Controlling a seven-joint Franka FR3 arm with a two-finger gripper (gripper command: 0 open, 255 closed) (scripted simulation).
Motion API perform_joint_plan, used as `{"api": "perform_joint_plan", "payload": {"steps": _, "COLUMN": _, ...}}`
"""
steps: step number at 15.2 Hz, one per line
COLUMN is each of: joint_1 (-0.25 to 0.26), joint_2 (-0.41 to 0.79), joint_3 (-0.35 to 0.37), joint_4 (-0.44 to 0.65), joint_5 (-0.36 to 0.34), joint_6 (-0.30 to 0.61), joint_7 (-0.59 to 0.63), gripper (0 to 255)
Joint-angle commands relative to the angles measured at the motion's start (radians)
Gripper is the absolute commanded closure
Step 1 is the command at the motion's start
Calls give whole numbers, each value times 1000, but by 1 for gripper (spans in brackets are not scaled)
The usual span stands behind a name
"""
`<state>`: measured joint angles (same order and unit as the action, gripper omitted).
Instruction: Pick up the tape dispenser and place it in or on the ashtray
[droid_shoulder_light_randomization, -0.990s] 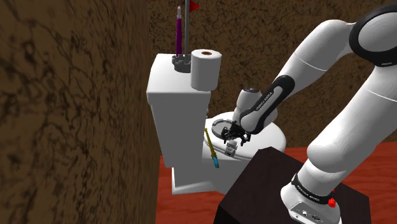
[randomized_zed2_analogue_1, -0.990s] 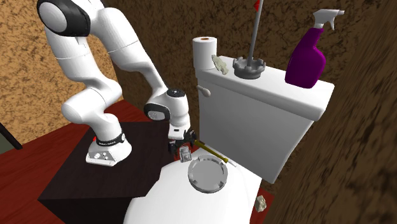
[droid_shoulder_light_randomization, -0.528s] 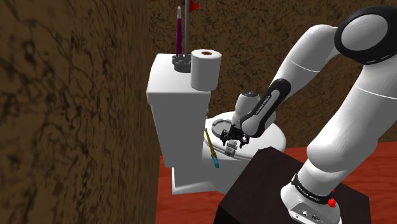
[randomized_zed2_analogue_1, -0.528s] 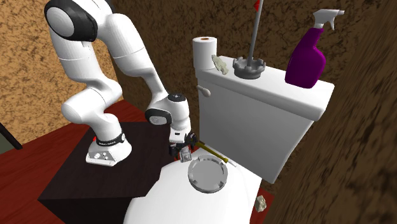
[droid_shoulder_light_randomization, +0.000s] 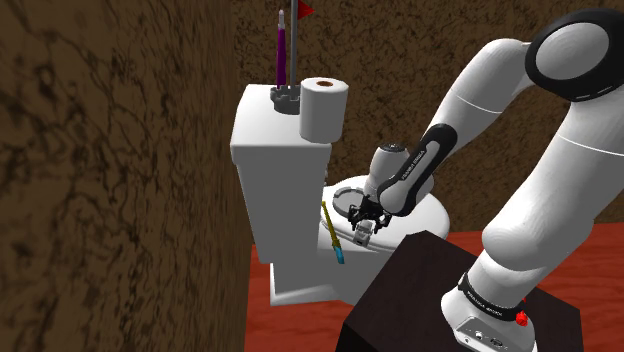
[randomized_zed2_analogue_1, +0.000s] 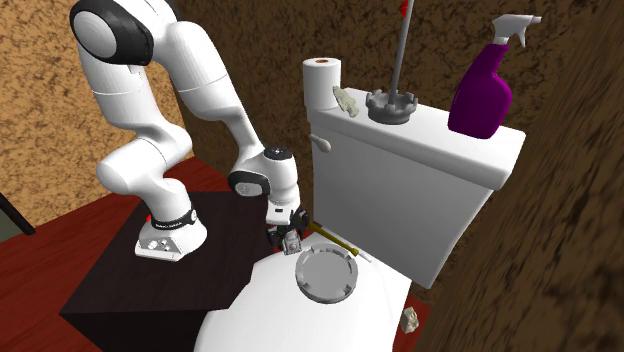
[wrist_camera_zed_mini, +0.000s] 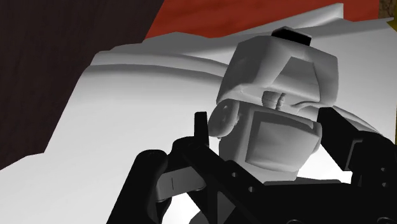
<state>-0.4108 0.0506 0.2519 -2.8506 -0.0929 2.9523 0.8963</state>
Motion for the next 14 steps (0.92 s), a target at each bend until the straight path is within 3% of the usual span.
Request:
{"api": "perform_joint_plan", "payload": {"steps": 1, "joint_1": 0, "joint_2": 0, "joint_3": 0, "joint_4": 0, "joint_5": 0, "joint_6": 0, "joint_7": 0, "gripper": 255}}
{"api": "perform_joint_plan", "payload": {"steps": 5, "joint_1": 0, "joint_2": 0, "joint_3": 0, "joint_4": -1, "joint_5": 0, "joint_6": 0, "joint_7": 0, "gripper": 255}}
{"api": "perform_joint_plan", "payload": {"steps": 9, "joint_1": 3, "joint_2": -87, "joint_3": 24, "joint_4": -9, "joint_5": 107, "joint_6": -75, "joint_7": -76, "gripper": 255}}
{"api": "perform_joint_plan", "payload": {"steps": 14, "joint_1": 26, "joint_2": -189, "joint_3": 18, "joint_4": -10, "joint_5": 177, "joint_6": -174, "joint_7": -125, "gripper": 255}}
